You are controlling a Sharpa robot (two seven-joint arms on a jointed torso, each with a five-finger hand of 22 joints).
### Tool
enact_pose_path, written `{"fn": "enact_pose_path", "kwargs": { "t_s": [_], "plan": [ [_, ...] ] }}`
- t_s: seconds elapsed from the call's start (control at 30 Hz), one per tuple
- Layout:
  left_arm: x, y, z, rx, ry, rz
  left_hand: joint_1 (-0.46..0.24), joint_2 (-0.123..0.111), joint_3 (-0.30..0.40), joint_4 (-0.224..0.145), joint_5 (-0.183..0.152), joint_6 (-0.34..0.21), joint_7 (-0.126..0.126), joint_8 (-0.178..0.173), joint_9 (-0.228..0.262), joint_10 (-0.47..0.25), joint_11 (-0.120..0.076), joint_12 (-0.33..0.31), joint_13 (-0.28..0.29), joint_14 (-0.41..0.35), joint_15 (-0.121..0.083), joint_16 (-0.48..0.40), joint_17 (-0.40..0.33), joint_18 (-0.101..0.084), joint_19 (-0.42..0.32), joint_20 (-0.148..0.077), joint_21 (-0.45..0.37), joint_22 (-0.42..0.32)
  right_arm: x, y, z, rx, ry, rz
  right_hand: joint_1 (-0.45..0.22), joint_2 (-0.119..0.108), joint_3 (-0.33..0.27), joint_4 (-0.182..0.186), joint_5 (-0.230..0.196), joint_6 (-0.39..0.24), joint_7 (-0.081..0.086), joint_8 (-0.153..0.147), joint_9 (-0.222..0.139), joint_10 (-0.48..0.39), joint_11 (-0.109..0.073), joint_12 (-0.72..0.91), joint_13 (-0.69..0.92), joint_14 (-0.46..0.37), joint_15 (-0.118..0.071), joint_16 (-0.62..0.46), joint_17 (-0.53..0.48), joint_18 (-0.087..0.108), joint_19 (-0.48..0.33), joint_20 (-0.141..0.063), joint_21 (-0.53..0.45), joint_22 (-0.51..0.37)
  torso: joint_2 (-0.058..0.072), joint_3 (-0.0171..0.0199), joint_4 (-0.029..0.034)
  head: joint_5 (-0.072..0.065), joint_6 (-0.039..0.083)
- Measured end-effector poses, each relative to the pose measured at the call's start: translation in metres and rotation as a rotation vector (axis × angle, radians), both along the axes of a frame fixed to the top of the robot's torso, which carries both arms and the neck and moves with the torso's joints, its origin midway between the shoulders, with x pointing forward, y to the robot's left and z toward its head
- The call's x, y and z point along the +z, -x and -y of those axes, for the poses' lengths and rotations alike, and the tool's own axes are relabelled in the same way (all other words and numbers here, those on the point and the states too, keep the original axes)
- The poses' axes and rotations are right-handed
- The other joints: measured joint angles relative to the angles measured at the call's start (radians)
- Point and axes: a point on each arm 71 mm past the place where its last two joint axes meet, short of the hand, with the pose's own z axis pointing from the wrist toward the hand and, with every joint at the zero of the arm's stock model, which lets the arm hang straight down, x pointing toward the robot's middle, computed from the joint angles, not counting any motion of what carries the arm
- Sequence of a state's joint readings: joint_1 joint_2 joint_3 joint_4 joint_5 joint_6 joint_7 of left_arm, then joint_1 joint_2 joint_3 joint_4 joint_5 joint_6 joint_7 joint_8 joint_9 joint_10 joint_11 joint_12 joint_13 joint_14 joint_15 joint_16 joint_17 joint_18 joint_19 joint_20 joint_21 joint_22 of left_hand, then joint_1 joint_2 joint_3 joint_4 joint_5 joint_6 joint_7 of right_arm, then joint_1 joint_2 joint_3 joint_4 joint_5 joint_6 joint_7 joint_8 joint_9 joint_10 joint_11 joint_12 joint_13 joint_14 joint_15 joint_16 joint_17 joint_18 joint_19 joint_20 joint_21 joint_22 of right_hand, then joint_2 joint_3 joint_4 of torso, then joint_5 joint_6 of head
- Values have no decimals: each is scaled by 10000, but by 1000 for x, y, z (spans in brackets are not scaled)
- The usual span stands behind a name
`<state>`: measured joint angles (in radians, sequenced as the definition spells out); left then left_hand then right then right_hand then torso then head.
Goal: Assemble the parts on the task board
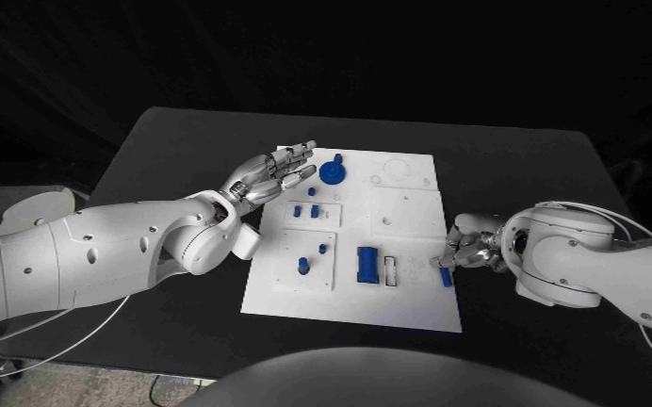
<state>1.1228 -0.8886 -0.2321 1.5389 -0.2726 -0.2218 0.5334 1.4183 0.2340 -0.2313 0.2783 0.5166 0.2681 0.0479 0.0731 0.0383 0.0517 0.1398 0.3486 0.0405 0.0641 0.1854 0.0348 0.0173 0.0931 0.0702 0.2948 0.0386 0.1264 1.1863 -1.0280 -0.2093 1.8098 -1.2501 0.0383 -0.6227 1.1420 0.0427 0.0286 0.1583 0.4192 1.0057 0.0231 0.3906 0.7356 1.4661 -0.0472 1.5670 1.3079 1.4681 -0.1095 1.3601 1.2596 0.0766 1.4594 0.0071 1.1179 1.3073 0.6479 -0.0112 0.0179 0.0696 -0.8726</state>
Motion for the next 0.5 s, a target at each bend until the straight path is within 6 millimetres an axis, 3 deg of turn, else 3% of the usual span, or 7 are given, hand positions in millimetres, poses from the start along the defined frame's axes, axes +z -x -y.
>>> {"fn": "enact_pose_path", "kwargs": {
  "t_s": [0.07, 0.17, 0.3, 0.4, 0.5],
  "plan": [
    [0, 0, 0, -9, 4, -8, 0, 0, 28, 28, 0, 0, 0, 0, 0, 0, 0, 0, 0, 0, 0, 0, 0, 0, 24, -24, 0, 0, 0, 0, -2, 32, -17, 6, 50, -51, 164, -47, 508, -55, 55, 0, 2, 0, 0, 0, 0, 0, 0, 0, -25, 0, 0, 0, -31, 7, 0, 0, 0, 1, 0],
    [0, 0, 0, -16, 5, -21, 0, 0, 28, 28, 0, 0, 0, 0, 0, 0, 0, 0, 0, -1, 0, 0, -1, 0, 37, -37, 0, 0, 0, -1, -4, 76, -39, 12, 186, -189, 564, -228, 1647, -168, 168, 1, 10, 6, 9, 0, -1, 0, 2, 0, -46, 0, 0, 0, -68, 8, -2, 0, 2, 11, 0],
    [-1, 0, 0, -23, 7, -32, 0, 0, 58, -2, 0, 0, 0, 0, 0, 35, 35, 0, -1, -1, 0, 0, -1, 0, 36, -37, 0, 0, 0, -1, -6, 109, -57, 18, 394, -392, 742, -82, 2944, -196, 197, 1, 102, 22, 28, 0, -1, 0, 3, 0, -46, 0, 0, 0, -68, 7, -3, 0, 3, 19, 0],
    [-1, 0, 0, -23, 5, -39, 0, 0, 58, -2, 0, 0, 0, 0, -1, 35, 35, 41, -1, -1, 0, 0, 8, 1, 36, -37, 0, 0, 0, -1, -7, 84, -103, 24, 498, -471, 902, 78, 3308, -193, 194, 1, 152, 7, 47, 0, -1, 0, 4, 0, -43, 0, 0, 0, -67, 7, -3, 0, 4, 32, 0],
    [-1, 0, 0, -21, 1, -46, 41, 41, 58, -2, 0, -1, 0, 0, -1, 35, 35, 41, -1, -1, 0, 0, 8, 0, 36, -37, 40, 0, 0, -1, -7, -32, -242, 9, 456, -534, 1228, 402, 3322, -156, 158, 1, 152, 6, 49, 0, -2, -35, 40, 0, -18, 0, 0, 0, -67, 7, -3, 0, 4, 61, 0]
  ]
}}
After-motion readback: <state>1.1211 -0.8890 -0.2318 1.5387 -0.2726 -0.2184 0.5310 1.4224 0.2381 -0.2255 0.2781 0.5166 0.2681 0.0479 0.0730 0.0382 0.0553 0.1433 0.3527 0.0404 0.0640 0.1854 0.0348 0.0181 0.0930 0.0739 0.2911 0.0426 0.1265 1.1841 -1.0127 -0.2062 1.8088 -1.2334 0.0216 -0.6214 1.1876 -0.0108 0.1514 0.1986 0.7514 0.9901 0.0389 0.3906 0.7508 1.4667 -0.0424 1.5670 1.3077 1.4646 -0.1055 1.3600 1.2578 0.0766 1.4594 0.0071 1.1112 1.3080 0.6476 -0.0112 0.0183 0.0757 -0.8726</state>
